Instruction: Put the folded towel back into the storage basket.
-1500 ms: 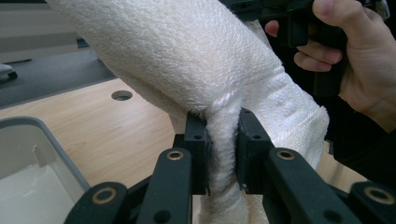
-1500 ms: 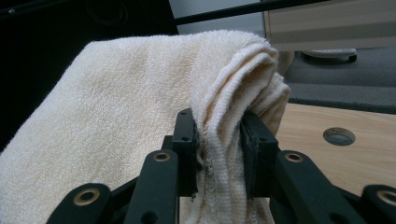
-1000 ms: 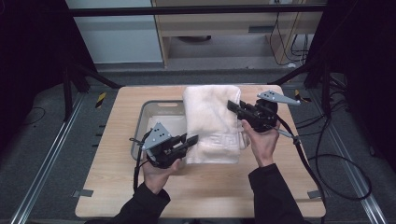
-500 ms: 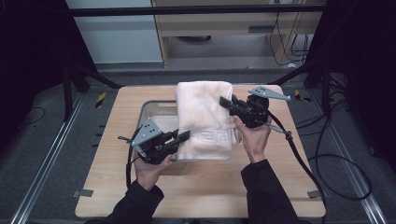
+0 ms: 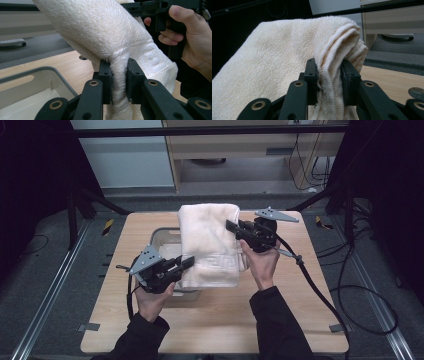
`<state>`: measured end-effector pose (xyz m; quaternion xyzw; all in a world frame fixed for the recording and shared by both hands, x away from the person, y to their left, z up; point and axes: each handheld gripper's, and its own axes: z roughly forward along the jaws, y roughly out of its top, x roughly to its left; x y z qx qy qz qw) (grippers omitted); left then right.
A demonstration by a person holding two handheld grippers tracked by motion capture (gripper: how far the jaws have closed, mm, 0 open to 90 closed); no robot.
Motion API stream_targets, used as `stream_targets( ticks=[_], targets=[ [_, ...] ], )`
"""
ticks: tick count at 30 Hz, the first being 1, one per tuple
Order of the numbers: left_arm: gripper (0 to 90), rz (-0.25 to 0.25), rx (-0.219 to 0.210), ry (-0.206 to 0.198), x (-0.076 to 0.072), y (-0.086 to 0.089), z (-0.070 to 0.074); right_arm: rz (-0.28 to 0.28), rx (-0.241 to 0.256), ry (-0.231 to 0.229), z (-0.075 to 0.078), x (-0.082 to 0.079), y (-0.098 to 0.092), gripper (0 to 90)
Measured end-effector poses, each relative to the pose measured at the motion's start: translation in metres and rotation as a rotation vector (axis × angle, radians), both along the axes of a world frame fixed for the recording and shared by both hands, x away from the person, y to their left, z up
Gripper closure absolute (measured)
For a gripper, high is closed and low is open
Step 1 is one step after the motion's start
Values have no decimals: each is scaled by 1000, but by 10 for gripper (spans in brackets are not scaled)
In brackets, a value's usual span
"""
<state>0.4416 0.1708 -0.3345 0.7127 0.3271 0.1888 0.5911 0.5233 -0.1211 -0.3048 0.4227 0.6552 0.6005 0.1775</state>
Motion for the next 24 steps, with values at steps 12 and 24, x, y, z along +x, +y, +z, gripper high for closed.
stream_targets(
  ticks=[12, 24],
  targets=[
    [764, 25, -18, -3, 0, 16, 4, 15, 4, -2, 4, 6, 18, 708],
    [765, 56, -35, -8, 0, 34, 7, 31, 1, -9, 7, 13, 38, 708]
  ],
)
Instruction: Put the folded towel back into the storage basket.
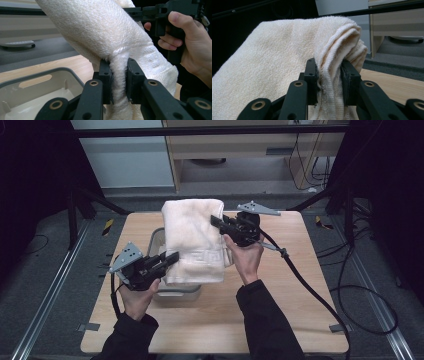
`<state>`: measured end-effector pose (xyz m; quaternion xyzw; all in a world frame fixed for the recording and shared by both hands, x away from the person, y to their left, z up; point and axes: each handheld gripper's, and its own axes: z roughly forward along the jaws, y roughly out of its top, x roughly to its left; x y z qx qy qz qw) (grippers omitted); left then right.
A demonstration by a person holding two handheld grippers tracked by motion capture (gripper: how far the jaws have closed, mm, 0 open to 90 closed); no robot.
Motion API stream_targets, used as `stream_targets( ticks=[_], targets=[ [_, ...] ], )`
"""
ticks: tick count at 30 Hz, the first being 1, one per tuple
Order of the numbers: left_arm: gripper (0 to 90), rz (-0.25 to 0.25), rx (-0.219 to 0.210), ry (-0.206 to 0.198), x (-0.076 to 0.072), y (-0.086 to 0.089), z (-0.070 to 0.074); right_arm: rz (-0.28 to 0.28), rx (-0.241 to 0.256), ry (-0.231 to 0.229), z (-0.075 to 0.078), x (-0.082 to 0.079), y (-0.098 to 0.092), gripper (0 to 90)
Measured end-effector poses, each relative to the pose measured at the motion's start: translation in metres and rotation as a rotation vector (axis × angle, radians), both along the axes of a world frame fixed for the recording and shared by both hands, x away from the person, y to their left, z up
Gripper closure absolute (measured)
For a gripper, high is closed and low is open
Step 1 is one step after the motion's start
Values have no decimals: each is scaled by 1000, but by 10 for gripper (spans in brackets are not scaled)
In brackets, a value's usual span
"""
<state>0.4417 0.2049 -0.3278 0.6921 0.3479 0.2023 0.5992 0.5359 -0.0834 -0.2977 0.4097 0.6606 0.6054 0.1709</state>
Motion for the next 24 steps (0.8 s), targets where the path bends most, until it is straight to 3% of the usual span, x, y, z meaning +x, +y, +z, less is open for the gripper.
stream_targets(
  ticks=[24],
  targets=[
    [767, 66, -32, 15, 6, 34, -6, 24, 4, 17, -7, 17, 39, 708]
  ],
)
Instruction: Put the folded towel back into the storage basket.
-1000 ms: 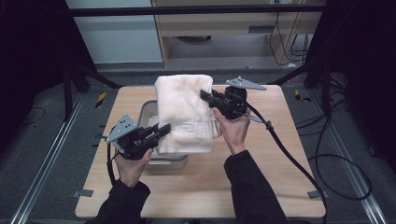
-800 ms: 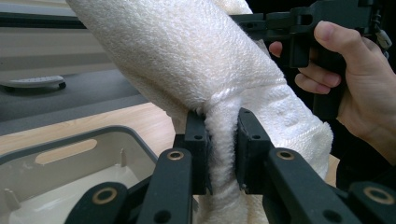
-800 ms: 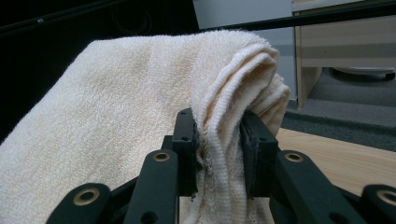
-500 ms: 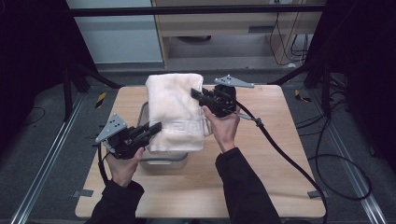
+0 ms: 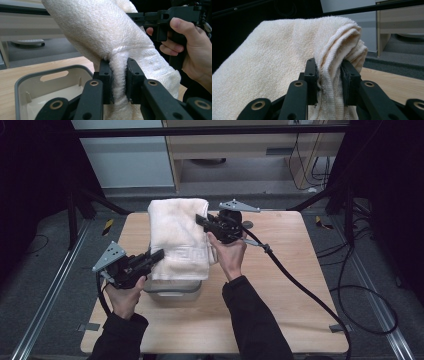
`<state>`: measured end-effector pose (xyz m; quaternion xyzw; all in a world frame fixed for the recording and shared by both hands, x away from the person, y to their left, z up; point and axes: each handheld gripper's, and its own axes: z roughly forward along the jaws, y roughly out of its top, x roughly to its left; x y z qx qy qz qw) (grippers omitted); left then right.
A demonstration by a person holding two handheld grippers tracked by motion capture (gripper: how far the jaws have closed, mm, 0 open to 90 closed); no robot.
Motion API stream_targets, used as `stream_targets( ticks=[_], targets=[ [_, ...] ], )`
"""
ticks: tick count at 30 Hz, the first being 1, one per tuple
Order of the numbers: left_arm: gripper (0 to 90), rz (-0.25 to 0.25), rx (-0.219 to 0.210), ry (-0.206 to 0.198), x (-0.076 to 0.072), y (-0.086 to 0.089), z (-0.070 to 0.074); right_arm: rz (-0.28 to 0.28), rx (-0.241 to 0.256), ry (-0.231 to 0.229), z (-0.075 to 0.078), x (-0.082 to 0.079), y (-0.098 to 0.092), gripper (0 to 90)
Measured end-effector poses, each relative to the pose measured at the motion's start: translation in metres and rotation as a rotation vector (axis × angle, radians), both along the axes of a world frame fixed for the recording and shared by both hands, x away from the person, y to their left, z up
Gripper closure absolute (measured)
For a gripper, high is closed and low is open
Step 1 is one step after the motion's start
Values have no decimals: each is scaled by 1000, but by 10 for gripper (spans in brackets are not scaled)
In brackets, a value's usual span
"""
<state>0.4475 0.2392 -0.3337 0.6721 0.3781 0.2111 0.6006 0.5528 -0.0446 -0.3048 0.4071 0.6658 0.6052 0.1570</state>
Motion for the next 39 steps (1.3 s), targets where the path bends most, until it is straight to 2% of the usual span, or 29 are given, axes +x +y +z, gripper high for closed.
stream_targets(
  ticks=[19, 28, 39],
  targets=[
    [768, 34, -6, 35, 8, 17, -14, 13, -7, 31, -18, 16, 22, 708],
    [768, 52, 7, 58, 14, 22, -23, 11, -13, 53, -30, 23, 29, 707],
    [769, 75, 25, 104, 21, 29, -39, 7, -29, 79, -54, 33, 41, 707]
  ],
)
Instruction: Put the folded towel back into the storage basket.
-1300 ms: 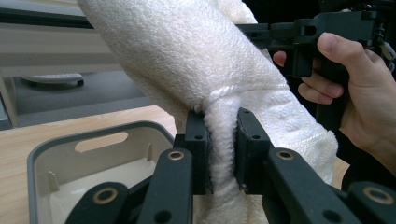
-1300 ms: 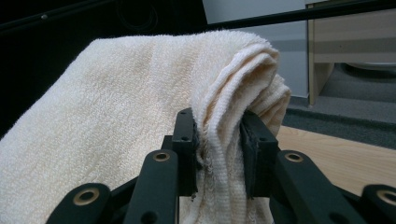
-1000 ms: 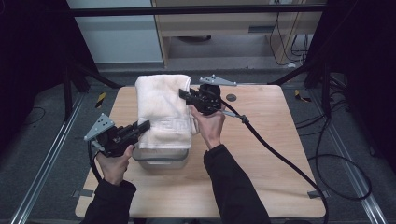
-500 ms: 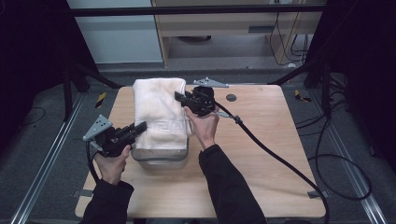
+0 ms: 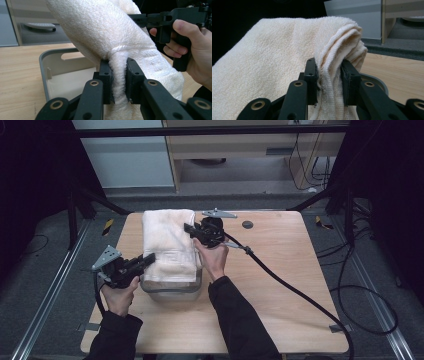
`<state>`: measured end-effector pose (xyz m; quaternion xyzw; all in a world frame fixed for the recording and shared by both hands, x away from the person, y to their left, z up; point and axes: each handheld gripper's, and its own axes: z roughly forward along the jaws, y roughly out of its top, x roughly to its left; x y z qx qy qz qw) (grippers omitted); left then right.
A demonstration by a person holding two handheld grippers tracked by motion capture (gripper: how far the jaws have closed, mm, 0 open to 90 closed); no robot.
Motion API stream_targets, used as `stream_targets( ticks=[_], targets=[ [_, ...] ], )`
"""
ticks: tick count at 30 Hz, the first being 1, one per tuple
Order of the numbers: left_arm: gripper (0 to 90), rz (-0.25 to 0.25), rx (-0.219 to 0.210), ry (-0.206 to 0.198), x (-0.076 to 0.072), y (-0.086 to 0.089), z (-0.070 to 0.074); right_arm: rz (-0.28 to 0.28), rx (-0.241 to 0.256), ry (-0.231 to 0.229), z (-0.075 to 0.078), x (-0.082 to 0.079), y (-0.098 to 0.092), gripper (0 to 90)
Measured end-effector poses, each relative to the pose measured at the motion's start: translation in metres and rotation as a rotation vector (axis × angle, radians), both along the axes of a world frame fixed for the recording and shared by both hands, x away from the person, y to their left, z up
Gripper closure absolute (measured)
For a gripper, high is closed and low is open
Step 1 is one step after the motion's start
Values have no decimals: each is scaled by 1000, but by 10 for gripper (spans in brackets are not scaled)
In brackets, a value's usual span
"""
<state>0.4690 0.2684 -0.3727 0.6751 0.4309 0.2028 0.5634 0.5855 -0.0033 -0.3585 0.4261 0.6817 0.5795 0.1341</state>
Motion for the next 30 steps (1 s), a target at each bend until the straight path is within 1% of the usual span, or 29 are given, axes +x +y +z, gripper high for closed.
stream_targets(
  ticks=[4, 9, 11, 15, 21, 22, 30],
  targets=[
    [769, 3, 9, 19, 3, 2, -7, -4, -18, 8, -8, 2, 4, 707],
    [769, 14, 20, 34, 6, 2, -12, -6, -15, 32, -18, 7, 8, 706],
    [769, 17, 26, 41, 7, 3, -14, -6, -16, 28, -20, 8, 9, 706],
    [769, 22, 32, 57, 10, 5, -18, -5, -18, 48, -26, 11, 11, 706],
    [769, 32, 52, 84, 14, 7, -27, -7, -37, 58, -36, 14, 15, 705],
    [770, 35, 53, 87, 15, 7, -28, -6, -41, 61, -39, 15, 16, 705],
    [769, 50, 87, 116, 20, 8, -37, -8, -64, 78, -51, 18, 21, 702]
  ],
)
